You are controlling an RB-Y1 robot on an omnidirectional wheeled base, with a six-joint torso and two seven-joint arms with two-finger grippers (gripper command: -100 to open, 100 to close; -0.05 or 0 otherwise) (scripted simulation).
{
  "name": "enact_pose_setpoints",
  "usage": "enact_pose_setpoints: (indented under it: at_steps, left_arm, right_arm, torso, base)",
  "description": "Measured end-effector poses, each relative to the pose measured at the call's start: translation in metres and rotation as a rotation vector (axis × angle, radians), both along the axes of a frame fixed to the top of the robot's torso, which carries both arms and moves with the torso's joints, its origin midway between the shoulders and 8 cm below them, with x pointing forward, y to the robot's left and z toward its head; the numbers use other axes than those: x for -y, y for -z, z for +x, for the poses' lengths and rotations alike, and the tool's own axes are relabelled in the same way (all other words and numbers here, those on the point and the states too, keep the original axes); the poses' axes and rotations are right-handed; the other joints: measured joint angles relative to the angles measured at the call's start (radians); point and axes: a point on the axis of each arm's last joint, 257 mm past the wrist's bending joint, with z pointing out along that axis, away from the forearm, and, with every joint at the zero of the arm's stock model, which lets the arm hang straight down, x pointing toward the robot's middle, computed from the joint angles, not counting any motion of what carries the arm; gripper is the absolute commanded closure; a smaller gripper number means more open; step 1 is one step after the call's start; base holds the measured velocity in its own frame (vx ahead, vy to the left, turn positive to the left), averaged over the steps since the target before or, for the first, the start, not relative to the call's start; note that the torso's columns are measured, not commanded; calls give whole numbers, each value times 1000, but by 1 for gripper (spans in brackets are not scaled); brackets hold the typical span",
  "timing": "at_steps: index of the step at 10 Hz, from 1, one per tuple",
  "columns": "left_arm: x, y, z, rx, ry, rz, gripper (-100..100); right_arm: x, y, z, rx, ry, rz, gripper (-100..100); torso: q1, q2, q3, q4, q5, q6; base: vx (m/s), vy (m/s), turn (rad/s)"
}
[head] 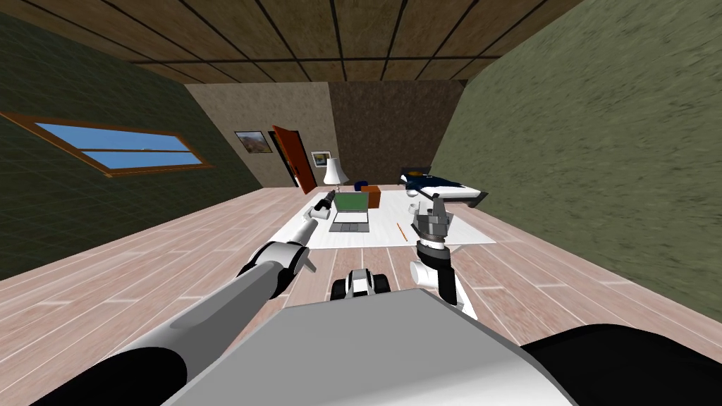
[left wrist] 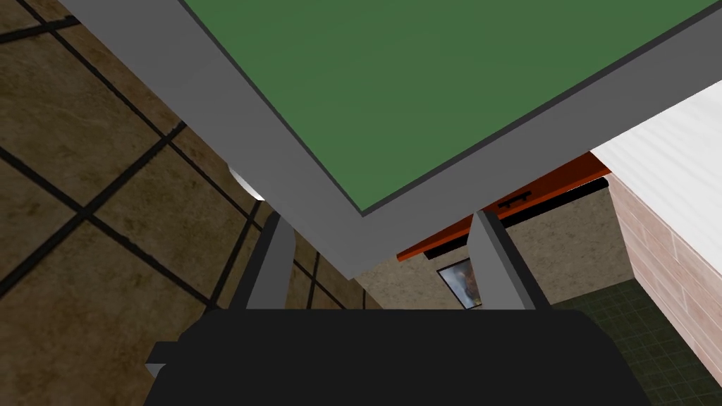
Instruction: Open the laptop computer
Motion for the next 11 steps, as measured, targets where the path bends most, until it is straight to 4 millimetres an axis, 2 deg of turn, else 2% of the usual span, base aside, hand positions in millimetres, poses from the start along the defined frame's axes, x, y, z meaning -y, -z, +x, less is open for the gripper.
enact_pose_setpoints:
  at_steps: [2,6,11]
  left_arm:
    - [1,-1,0,1,2,3,100]
    - [-25,4,-12,66,-6,-19,100]
    - [-47,2,-29,163,6,-41,100]
  right_arm:
    - [0,0,0,0,0,0,0]
    - [0,0,0,0,0,0,0]
    - [0,0,0,0,0,0,0]
  torso:
    - [0,-1,0,1,0,1]
    - [3,-5,-3,-2,1,1]
    - [2,-5,-3,-3,1,1]
  base:
    - [12,-31,24]
    - [43,-75,53]
    - [44,-72,52]
